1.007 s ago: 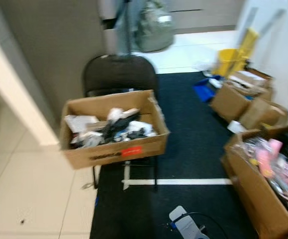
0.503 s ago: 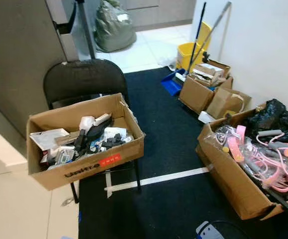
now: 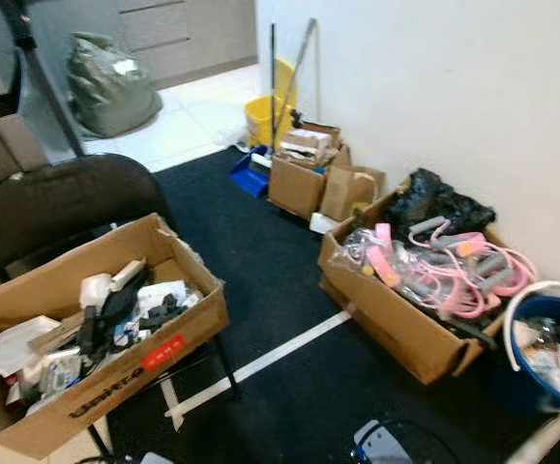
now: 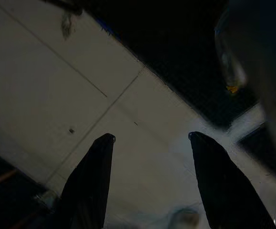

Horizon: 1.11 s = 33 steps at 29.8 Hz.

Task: Picking trash to rubbish bin

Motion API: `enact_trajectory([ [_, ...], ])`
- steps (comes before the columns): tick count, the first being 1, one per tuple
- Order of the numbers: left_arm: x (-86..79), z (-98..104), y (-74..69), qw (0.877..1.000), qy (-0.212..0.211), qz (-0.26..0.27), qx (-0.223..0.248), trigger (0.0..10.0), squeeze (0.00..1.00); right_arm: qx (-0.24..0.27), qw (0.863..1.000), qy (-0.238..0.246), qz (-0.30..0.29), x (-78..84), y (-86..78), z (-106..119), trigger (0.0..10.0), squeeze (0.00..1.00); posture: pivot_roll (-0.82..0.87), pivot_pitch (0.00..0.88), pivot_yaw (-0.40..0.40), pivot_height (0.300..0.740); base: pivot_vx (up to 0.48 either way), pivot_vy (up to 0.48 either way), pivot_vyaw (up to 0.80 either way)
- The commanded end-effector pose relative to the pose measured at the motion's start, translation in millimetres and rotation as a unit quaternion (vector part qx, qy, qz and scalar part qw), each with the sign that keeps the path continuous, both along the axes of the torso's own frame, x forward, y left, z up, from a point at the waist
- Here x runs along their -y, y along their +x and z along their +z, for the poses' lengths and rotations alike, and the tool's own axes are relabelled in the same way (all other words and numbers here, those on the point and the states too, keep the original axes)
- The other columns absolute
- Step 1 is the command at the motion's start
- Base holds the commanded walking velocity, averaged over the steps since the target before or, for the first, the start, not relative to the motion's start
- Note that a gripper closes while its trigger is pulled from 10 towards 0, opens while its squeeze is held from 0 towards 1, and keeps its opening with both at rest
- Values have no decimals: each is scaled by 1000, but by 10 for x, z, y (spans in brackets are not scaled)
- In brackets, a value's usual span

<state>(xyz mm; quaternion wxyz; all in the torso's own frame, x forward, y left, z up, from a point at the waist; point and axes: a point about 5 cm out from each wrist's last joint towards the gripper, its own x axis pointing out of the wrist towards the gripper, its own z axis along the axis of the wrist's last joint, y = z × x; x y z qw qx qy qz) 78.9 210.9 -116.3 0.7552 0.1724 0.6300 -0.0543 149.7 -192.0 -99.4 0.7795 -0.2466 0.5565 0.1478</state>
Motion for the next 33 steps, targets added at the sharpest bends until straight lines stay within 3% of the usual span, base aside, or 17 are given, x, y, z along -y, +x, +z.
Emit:
enact_trajectory([
  [1,-37,2,-24,1000,8,-5,-6,10000,0,-13,1000,0,-3,29,-68,-21,10000,0,14,30,77,740,0,0,-800],
  [5,-77,3,-58,1000,5,28,-4,10000,0,-14,1000,-3,-2,64,-71,-17,10000,0,19,30,77,740,0,0,-800],
  [20,-110,8,-67,1000,11,26,-4,10000,0,-16,1000,-8,4,146,-85,-7,10000,0,35,19,71,740,0,0,-800],
  [25,-116,9,-67,999,13,48,2,10000,0,-22,999,-14,27,143,-100,-13,10000,0,64,11,1,740,0,0,-800],
  [27,-96,3,-78,996,11,83,10,10000,0,-30,997,-28,66,172,-86,-2,10000,0,104,34,-86,740,0,0,-794],
  [31,-64,-7,-99,992,6,122,17,10000,0,-35,992,-46,109,226,-47,23,10000,0,118,54,-141,740,0,0,-800],
  [33,13,-38,-219,988,-1,155,9,10000,0,-31,986,-68,148,324,61,86,10000,0,113,90,-216,740,0,0,-800],
])
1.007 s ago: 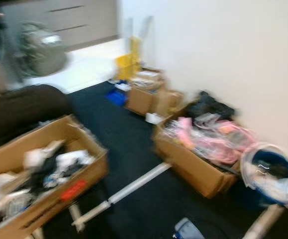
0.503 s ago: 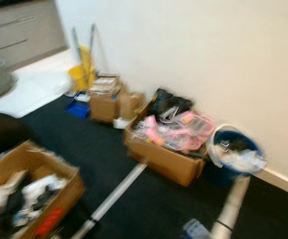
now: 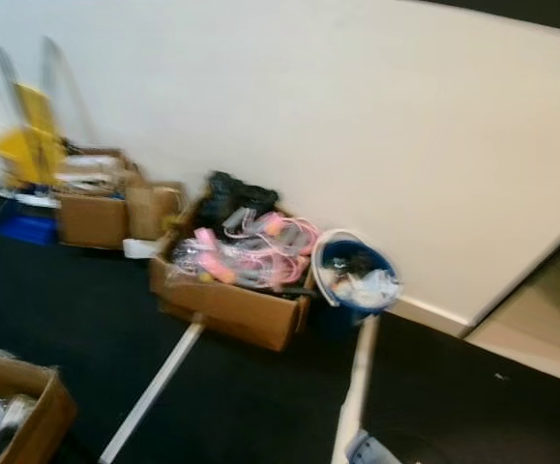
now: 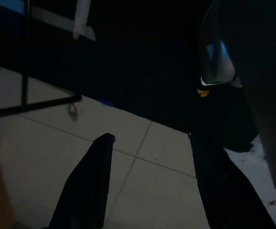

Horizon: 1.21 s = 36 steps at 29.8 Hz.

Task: Picking trash to rubbish bin

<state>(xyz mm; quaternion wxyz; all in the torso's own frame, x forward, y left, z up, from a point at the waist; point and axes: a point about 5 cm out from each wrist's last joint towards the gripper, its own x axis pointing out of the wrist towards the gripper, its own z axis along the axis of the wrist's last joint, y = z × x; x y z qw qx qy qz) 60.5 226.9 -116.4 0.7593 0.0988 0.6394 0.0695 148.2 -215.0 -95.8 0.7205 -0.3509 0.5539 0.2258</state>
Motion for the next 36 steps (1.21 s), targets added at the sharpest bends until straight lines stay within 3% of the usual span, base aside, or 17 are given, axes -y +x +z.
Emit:
enact_trajectory([
  [1,211,-52,-101,999,-28,23,-6,10000,0,7,999,-22,32,128,116,74,10000,0,115,95,-229,740,0,0,-800],
  [2,211,-52,-101,999,-28,23,-6,10000,0,7,999,-22,32,128,116,74,10000,0,115,95,-229,740,0,0,-800],
  [4,305,-84,-281,998,-37,40,-25,10000,0,14,998,-27,46,138,159,95,10000,0,120,104,-236,740,0,0,-800],
  [7,355,-99,-407,995,-46,75,-40,10000,0,23,998,-25,54,91,222,111,10000,0,125,108,-222,740,0,0,-800],
  [9,343,-96,-400,996,-42,77,-33,10000,0,27,998,-22,58,53,262,121,10000,0,128,109,-212,740,0,0,-800],
  [10,268,-81,-337,998,-27,55,-22,10000,0,36,998,-9,59,-60,326,127,10000,0,129,105,-173,740,0,0,-800],
  [14,145,-57,-267,999,-13,36,-15,10000,0,42,998,15,49,-226,361,116,10000,0,125,101,-124,740,0,0,-800],
  [16,105,-47,-242,999,-8,30,-13,10000,0,42,998,20,48,-266,356,109,10000,0,124,98,-110,740,0,0,-800],
  [17,-3,-19,-169,1000,2,14,-8,10000,0,34,998,30,33,-331,271,61,10000,0,129,80,-77,740,0,0,-800],
  [19,-40,-9,-144,1000,4,11,-7,10000,0,29,999,32,26,-341,225,39,10000,0,133,76,-64,740,0,0,-800],
  [23,-127,24,-45,1000,10,1,5,10000,0,0,1000,25,16,-271,-17,-50,10000,0,117,88,-35,740,0,0,-800],
  [26,-100,21,-18,1000,5,-3,8,10000,0,-5,1000,20,2,-197,-73,-60,10000,0,98,89,-34,740,0,0,-800],
  [34,94,-13,29,1000,-24,-7,12,10000,0,-1,1000,2,-22,17,-84,-28,10000,0,58,75,-46,740,0,0,-800],
  [36,174,-23,64,999,-32,-10,13,10000,0,15,999,-1,-29,51,21,17,10000,0,37,73,-50,740,0,0,-800],
])
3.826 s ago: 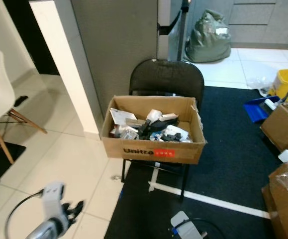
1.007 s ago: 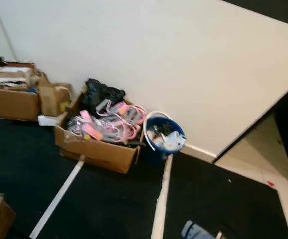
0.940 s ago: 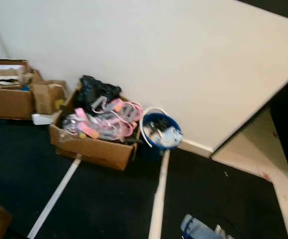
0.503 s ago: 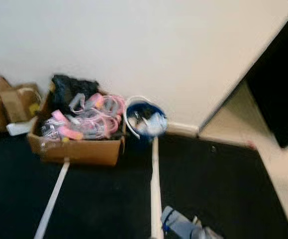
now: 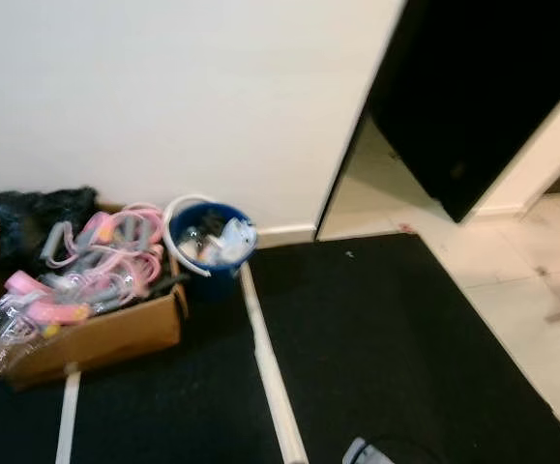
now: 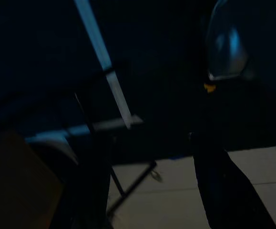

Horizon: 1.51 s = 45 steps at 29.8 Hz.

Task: Picking trash to rubbish bin

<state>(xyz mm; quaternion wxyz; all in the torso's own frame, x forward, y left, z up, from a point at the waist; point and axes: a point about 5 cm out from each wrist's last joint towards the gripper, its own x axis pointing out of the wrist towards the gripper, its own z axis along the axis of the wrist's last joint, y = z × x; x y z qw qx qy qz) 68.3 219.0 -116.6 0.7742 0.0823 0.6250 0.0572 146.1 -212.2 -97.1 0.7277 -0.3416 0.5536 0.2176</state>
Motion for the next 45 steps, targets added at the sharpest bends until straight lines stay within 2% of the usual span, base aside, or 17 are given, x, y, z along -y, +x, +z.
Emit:
enact_trajectory([
  [1,119,-19,18,1000,-16,-10,-3,10000,0,18,1000,-5,-18,69,106,54,10000,0,36,75,-54,740,0,0,-800],
  [2,119,-19,18,1000,-16,-10,-3,10000,0,18,1000,-5,-18,69,106,54,10000,0,36,75,-54,740,0,0,-800],
  [5,124,12,183,999,-19,-25,21,10000,0,47,999,4,-15,-30,314,122,10000,0,42,92,-47,740,0,0,-800],
  [9,125,27,247,998,-28,-45,26,10000,0,67,997,-4,-28,-29,409,166,10000,0,34,99,-35,740,0,0,-800],
  [13,77,11,132,998,-30,-45,10,10000,0,58,998,-21,-28,12,330,135,10000,0,35,98,-26,740,0,0,-800],
  [18,94,-29,-90,999,-39,-34,-15,10000,0,21,998,-35,-47,152,66,52,10000,0,28,86,-34,740,0,0,-800],
  [20,112,-34,-103,999,-41,-25,-14,10000,0,19,998,-39,-47,202,30,50,10000,0,27,86,-35,740,0,0,-800],
  [24,206,-37,-33,998,-53,-22,3,10000,0,19,997,-47,-54,313,6,69,10000,0,32,93,-37,740,0,0,-800],
  [27,226,-35,-4,998,-54,-26,6,10000,0,22,997,-48,-53,319,17,75,10000,0,34,95,-38,740,0,0,-800],
  [31,259,-28,64,998,-56,-33,13,10000,0,34,997,-41,-53,226,102,84,10000,0,31,83,-33,740,0,0,-800],
  [35,260,-23,95,997,-56,-42,15,10000,0,38,997,-35,-56,168,120,76,10000,0,20,76,-22,740,0,0,-800],
  [45,215,-3,166,997,-50,-48,23,10000,0,34,997,-36,-58,174,114,75,10000,0,11,67,-23,740,0,0,-800],
])
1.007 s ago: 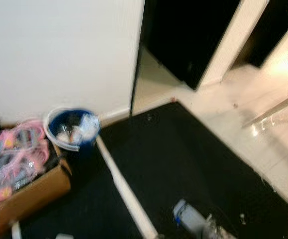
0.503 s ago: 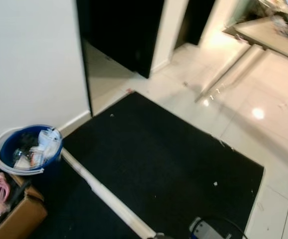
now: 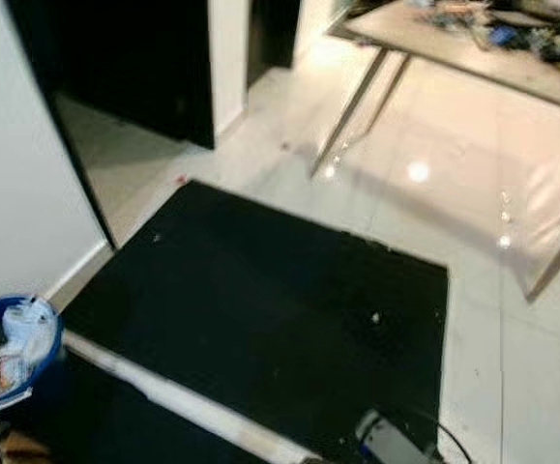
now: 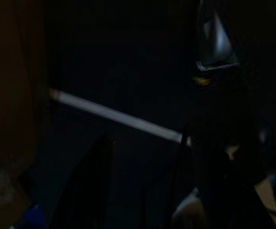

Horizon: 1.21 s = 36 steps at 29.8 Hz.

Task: Picking trash to rubbish bin

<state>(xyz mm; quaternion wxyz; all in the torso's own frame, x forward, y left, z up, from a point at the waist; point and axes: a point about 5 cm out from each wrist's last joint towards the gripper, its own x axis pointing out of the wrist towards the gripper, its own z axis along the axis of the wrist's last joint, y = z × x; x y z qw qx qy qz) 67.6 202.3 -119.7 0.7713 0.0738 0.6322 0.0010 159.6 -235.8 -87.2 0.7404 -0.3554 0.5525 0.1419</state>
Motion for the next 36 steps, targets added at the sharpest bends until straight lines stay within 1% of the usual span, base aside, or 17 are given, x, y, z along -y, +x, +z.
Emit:
enact_trajectory([
  [1,48,29,178,999,-10,-10,36,10000,0,-2,1000,11,-8,-47,-19,-19,10000,0,10,66,-24,740,0,0,-800],
  [8,69,28,187,999,-12,-14,37,10000,0,-1,1000,6,-7,20,10,10,10000,0,9,62,-31,740,0,0,-800],
  [19,80,30,197,999,-21,-14,40,10000,0,6,1000,7,5,-26,56,17,10000,0,10,58,-29,740,0,0,-800],
  [21,98,32,213,999,-29,-16,43,10000,0,11,1000,10,3,-49,63,15,10000,0,8,61,-23,740,309,0,0],
  [25,102,32,217,999,-29,-18,42,10000,0,10,1000,11,1,-60,57,9,10000,0,3,61,-19,740,426,0,0],
  [34,120,31,224,998,-33,-20,43,10000,0,2,1000,7,0,-41,35,5,10000,0,1,63,-16,740,480,0,0],
  [36,119,32,225,998,-33,-21,43,10000,0,2,1000,9,-3,-42,33,3,10000,0,1,63,-15,740,480,0,-800],
])
